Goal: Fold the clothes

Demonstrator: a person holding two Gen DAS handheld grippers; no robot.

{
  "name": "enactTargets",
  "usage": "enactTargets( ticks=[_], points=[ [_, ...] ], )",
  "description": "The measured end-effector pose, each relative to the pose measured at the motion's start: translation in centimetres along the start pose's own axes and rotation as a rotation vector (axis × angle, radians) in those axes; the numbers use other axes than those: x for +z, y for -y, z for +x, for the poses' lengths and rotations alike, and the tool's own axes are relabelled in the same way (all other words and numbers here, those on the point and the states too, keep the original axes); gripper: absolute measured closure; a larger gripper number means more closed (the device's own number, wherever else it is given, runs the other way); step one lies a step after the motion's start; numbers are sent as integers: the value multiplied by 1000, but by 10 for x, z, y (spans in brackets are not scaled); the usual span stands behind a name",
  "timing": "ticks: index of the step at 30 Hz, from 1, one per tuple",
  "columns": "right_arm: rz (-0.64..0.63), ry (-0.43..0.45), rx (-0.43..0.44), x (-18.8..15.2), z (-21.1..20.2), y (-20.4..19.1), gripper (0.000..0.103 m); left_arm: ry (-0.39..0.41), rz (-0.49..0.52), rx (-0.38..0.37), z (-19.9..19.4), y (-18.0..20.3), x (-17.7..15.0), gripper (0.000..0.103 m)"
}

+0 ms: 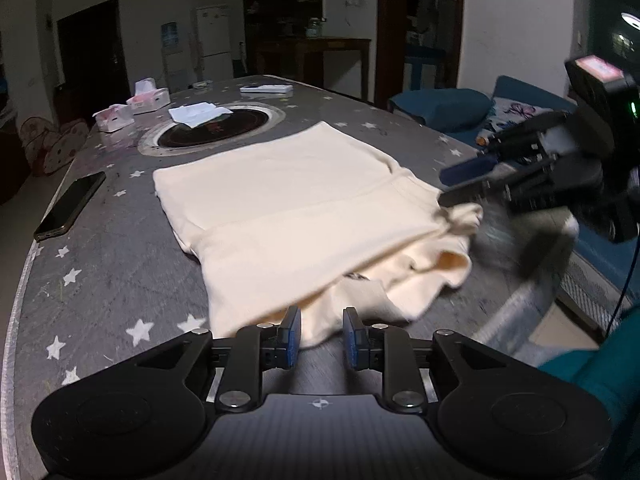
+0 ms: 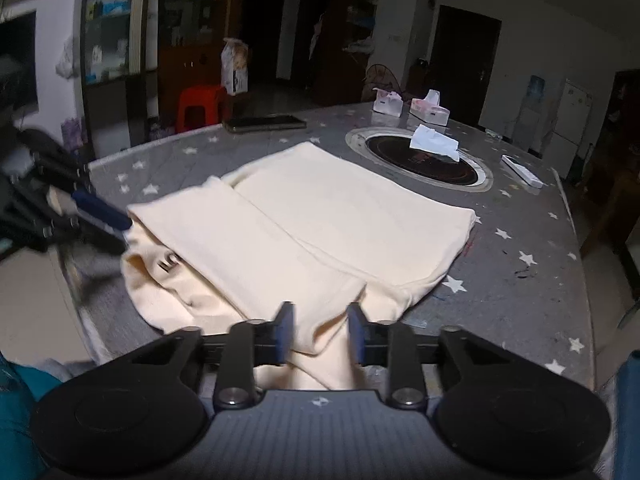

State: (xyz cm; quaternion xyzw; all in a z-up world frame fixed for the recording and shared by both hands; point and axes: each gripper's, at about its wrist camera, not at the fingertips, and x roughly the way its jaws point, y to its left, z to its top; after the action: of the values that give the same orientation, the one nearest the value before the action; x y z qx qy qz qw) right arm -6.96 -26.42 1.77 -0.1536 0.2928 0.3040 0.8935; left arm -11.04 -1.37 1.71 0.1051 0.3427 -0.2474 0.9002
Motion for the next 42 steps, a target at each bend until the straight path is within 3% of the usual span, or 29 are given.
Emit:
enactTargets(
  ticks=[10, 15, 17, 21, 28, 29, 30, 32, 42],
  points=[
    [28, -65, 35, -9, 15, 1, 79, -2, 113, 12, 2, 13, -11, 78],
    [-2, -53, 33, -5, 3, -1, 79, 27, 235, 38, 7, 23, -13, 77],
    [-15, -49, 32, -3, -1, -2, 79, 36, 290, 51, 10, 28, -14, 67],
    [-67, -59, 37, -2, -6, -8, 78, 59, 407, 52, 14, 38, -18, 66],
    [-187, -74, 39, -5, -9, -20, 60, 107, 492, 59, 23, 45, -19, 68],
    [-206, -76, 39, -6, -9, -22, 57, 116, 498, 55, 24, 45, -20, 79],
    [-225, -78, 38, -7, -9, -24, 51, 123, 502, 49, 25, 45, -20, 85],
    [-267, -81, 39, -9, -10, -29, 51, 135, 496, 41, 25, 43, -19, 93],
    [-413, -38, 59, -16, 5, -48, 46, 191, 298, 2, 19, 12, 20, 95]
  ],
)
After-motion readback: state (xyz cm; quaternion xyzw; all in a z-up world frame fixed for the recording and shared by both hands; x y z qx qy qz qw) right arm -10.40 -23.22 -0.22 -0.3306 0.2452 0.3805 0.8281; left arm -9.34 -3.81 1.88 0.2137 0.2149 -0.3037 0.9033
